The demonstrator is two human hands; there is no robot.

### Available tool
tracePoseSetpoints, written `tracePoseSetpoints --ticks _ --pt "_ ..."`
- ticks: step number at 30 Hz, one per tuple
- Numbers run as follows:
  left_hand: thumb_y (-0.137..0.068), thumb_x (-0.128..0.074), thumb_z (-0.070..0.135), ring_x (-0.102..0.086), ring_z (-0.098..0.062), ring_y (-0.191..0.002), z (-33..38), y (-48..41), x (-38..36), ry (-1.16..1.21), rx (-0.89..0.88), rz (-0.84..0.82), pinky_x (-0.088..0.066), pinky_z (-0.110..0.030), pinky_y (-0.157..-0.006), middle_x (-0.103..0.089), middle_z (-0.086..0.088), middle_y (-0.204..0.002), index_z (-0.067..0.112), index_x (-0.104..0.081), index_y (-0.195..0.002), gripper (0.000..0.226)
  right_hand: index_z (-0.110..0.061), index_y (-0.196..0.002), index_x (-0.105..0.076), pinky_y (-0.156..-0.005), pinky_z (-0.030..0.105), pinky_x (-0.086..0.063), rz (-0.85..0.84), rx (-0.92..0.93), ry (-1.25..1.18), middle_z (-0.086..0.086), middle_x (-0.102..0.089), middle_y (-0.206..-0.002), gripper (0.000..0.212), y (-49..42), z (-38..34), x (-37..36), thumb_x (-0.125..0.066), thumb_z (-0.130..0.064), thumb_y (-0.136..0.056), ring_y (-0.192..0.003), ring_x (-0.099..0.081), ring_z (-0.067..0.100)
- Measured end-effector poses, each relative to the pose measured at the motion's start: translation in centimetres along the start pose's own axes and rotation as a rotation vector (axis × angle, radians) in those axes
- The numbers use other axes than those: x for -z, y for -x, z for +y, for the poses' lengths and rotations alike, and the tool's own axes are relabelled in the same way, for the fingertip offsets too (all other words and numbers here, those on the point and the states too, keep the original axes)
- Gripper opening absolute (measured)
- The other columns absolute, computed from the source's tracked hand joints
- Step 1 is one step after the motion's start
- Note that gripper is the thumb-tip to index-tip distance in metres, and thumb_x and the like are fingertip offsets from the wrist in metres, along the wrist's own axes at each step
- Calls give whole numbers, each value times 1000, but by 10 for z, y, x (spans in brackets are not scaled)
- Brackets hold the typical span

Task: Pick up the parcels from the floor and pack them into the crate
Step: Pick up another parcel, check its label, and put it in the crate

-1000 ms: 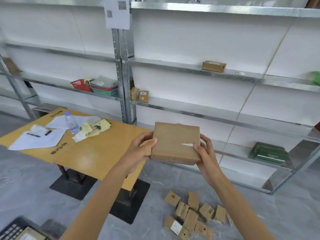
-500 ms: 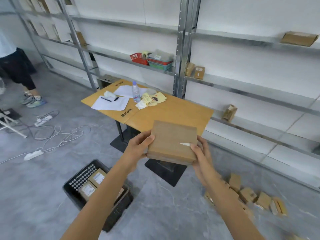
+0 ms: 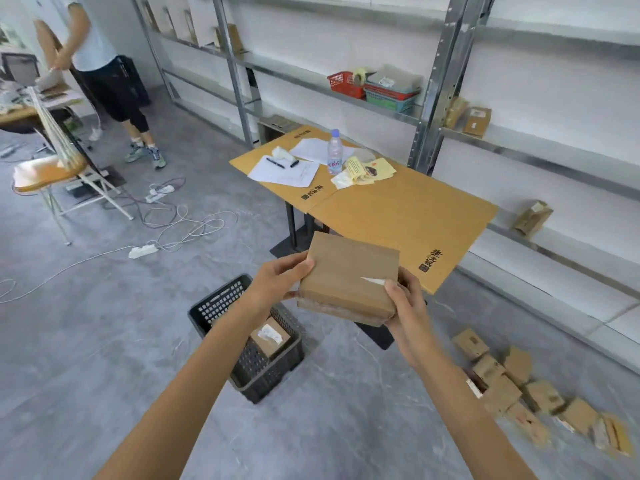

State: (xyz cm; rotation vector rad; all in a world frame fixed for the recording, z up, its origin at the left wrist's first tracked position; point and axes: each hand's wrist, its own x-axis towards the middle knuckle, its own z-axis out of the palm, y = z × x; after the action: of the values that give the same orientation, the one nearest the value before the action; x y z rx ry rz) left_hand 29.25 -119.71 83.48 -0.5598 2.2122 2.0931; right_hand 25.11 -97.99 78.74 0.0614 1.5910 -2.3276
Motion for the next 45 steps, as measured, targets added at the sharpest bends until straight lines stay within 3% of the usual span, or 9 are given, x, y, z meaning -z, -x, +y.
tracePoseSetpoints --ticks 5,10,17,28,31,34,36,42,45 --pt "-92 -58 31 -60 -14 -110 -1 -6 73 -33 -16 7 -52 -38 -93 -64 3 -119 35 -63 -108 18 -26 -138 -37 -89 47 -54 -63 -50 112 1 -54 -129 58 -5 20 -61 -64 -27 -86 -114 -57 19" --pt "-94 -55 32 -60 -11 -109 -6 -20 151 -50 -50 -29 -53 -32 -88 -64 4 -118 32 -61 -115 22 -28 -135 -36 -93 50 -52 -41 -37 141 0 -53 -131 50 -13 51 -134 -60 -25 -90 -115 -56 19" --pt "-96 -51 26 -60 -3 -96 -22 -35 260 -115 -28 -80 -55 -15 -66 -62 3 -115 17 -57 -128 34 -24 -134 -36 -80 40 -55 36 -57 114 4 -53 -130 45 -14 107 -237 -55 -22 -94 -109 -58 17" --pt "-98 -49 13 -58 -8 -96 -48 -129 314 -257 62 -227 -52 -8 -62 -61 0 -116 12 -55 -130 33 -26 -132 -35 -70 33 -56 150 -216 91 1 -58 -115 45 -79 164 -282 -56 -17 -94 -95 -61 10" --pt "-96 -52 11 -60 -10 -93 -58 -177 313 -286 91 -240 -55 -13 -67 -62 -1 -116 10 -56 -130 34 -28 -133 -36 -68 30 -55 178 -236 97 3 -57 -122 47 -119 178 -277 -58 -19 -93 -94 -63 9" --pt "-93 -58 11 -61 -24 -104 -70 -223 314 -400 111 -225 -54 -40 -89 -64 -8 -119 8 -59 -126 34 -29 -131 -36 -72 32 -55 225 -294 86 5 -56 -126 46 -155 195 -274 -59 -20 -92 -100 -61 11" --pt "-90 -61 10 -61 -25 -103 -80 -250 316 -446 126 -215 -50 -46 -94 -64 -11 -116 5 -60 -124 34 -30 -133 -36 -74 35 -56 227 -329 84 7 -54 -130 48 -178 208 -273 -60 -21 -92 -105 -60 15" --pt "-89 -62 8 -58 -17 -96 -127 -308 326 -495 233 -233 -52 -32 -86 -63 -8 -114 5 -62 -121 32 -31 -132 -34 -69 31 -56 292 -449 138 3 -52 -132 51 -223 250 -279 -63 -25 -90 -112 -57 19" --pt "-90 -58 3 -56 -12 -84 -164 -333 332 -538 299 -266 -48 -10 -63 -61 -7 -108 2 -62 -119 28 -29 -135 -33 -65 29 -56 348 -542 152 4 -49 -134 55 -236 285 -279 -63 -25 -89 -115 -55 24"
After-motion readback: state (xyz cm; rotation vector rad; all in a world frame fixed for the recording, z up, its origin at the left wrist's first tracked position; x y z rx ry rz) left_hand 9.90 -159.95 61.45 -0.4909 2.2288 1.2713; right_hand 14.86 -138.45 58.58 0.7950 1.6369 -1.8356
